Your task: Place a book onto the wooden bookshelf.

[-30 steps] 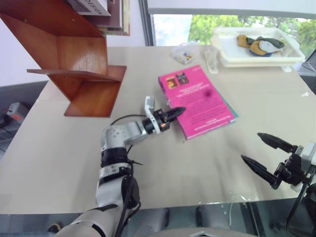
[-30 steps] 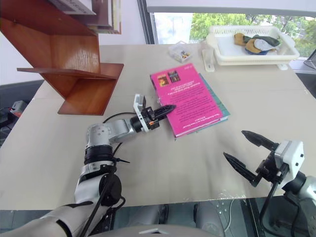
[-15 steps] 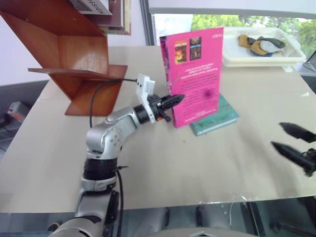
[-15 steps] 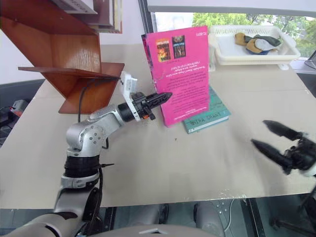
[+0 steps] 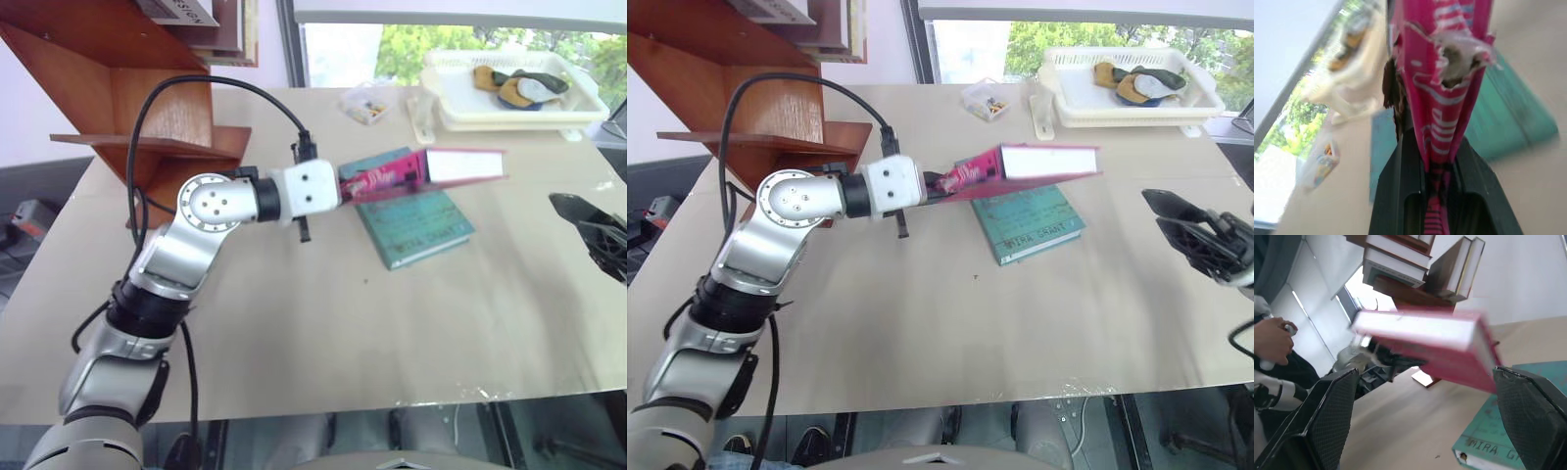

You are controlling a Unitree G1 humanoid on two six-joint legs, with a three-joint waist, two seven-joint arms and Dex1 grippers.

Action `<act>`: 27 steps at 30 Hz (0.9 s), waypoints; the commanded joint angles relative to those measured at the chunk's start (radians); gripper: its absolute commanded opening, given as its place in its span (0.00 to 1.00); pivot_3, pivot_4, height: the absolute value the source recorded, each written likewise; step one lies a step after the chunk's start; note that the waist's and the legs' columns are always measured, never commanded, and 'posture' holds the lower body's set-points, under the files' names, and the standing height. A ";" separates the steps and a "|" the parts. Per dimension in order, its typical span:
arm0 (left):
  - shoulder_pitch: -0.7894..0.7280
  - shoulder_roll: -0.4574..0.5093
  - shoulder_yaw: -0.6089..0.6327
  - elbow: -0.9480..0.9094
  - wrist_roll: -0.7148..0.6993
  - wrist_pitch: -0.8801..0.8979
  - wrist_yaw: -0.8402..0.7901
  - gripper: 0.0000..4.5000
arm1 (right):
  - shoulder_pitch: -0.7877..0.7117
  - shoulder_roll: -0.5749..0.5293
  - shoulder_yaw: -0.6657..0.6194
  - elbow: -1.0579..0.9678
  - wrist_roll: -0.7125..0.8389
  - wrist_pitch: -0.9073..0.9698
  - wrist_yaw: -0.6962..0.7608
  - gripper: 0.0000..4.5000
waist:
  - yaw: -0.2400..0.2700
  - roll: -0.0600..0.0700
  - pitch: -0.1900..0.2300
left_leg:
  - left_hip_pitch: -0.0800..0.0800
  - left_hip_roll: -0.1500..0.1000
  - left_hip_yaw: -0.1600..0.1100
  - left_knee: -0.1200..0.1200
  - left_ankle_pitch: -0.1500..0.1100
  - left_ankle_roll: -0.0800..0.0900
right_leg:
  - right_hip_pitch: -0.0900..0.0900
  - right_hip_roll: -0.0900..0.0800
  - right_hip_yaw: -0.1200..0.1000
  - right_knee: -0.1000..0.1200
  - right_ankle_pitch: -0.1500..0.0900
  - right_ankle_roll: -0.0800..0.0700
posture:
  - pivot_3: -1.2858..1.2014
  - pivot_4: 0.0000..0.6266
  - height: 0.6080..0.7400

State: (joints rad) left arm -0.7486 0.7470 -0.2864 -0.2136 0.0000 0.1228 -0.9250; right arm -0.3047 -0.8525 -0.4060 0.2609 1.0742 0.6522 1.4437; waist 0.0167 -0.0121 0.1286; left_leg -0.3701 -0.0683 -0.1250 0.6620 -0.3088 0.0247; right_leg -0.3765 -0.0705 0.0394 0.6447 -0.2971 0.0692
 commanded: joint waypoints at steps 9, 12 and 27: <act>-0.331 0.188 0.046 0.103 0.066 -0.145 -0.278 0.01 | -0.180 0.042 0.067 0.148 -0.114 0.005 0.114 1.00 | -0.016 0.001 0.000 | -0.005 -0.001 -0.004 0.005 0.000 0.000 | -0.003 0.000 -0.005 0.001 0.000 0.000 | 0.52 0.24 1.00; -0.365 0.228 0.067 0.108 0.055 -0.081 -0.326 0.01 | -0.234 0.023 0.063 0.198 -0.136 0.011 0.135 1.00 | -0.025 0.001 0.000 | -0.007 -0.002 -0.007 0.006 0.000 0.000 | -0.002 0.000 -0.010 0.003 0.000 0.000 | 0.52 0.24 1.00; -0.228 0.667 0.345 0.065 -0.081 0.134 -0.555 0.01 | -0.263 -0.108 0.067 0.261 -0.128 0.048 0.171 1.00 | -0.060 0.003 0.002 | -0.009 -0.003 -0.008 0.007 0.000 0.000 | -0.005 -0.001 -0.022 0.011 0.000 0.000 | 0.52 0.24 1.00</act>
State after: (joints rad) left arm -0.9852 1.3788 -0.0174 -0.1314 -0.0378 0.2741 -1.4481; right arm -0.5553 -0.9404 -0.3323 0.5292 0.9155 0.6975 1.5344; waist -0.0429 -0.0089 0.1304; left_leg -0.3785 -0.0710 -0.1324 0.6690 -0.3087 0.0250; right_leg -0.3817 -0.0716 0.0175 0.6561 -0.2972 0.0691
